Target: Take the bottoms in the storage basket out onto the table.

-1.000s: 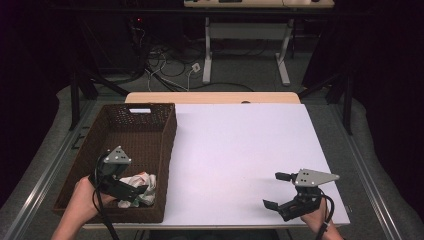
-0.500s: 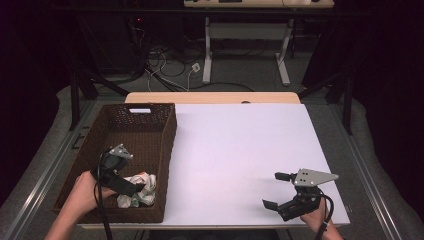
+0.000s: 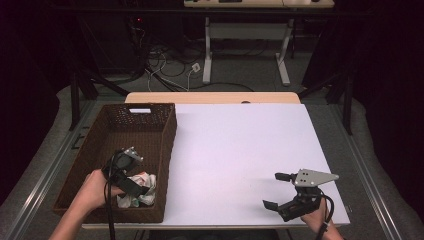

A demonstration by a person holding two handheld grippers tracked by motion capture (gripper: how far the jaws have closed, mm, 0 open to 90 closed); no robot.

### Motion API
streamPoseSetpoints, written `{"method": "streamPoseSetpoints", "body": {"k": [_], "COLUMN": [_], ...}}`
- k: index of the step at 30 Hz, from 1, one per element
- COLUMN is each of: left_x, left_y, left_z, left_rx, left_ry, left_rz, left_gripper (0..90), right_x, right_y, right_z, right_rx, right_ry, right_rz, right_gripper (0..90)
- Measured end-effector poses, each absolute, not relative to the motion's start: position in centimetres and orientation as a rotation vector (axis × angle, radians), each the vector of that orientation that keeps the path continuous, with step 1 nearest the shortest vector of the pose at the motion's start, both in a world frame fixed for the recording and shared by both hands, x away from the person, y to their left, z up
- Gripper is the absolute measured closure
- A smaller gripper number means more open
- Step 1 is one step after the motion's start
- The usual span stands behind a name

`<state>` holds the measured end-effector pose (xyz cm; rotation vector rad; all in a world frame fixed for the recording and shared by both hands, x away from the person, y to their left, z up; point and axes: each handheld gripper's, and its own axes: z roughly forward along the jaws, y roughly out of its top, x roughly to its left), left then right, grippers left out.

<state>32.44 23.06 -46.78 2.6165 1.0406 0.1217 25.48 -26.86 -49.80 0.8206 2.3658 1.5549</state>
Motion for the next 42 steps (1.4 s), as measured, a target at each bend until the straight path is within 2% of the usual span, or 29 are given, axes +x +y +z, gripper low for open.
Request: {"method": "streamPoseSetpoints", "body": {"k": [14, 28, 42], "left_x": [33.3, 33.7, 34.1], "left_y": [22.4, 22.1, 21.4], "left_z": [-48.1, -49.0, -49.8], "left_rx": [2.673, 2.722, 2.810], "left_ry": [1.052, 1.046, 1.027], "left_rz": [0.097, 0.068, -0.017], "left_gripper": [0.4, 11.2, 30.0], "right_x": [25.5, 25.5, 25.6], "right_y": [-26.8, -26.8, -26.6], "right_z": [-49.8, -49.8, -50.0], "right_rx": [0.820, 0.824, 0.826], "right_ry": [2.365, 2.373, 2.378], "right_rz": [1.556, 1.550, 1.538], "right_gripper": [0.0, 0.0, 0.0]}}
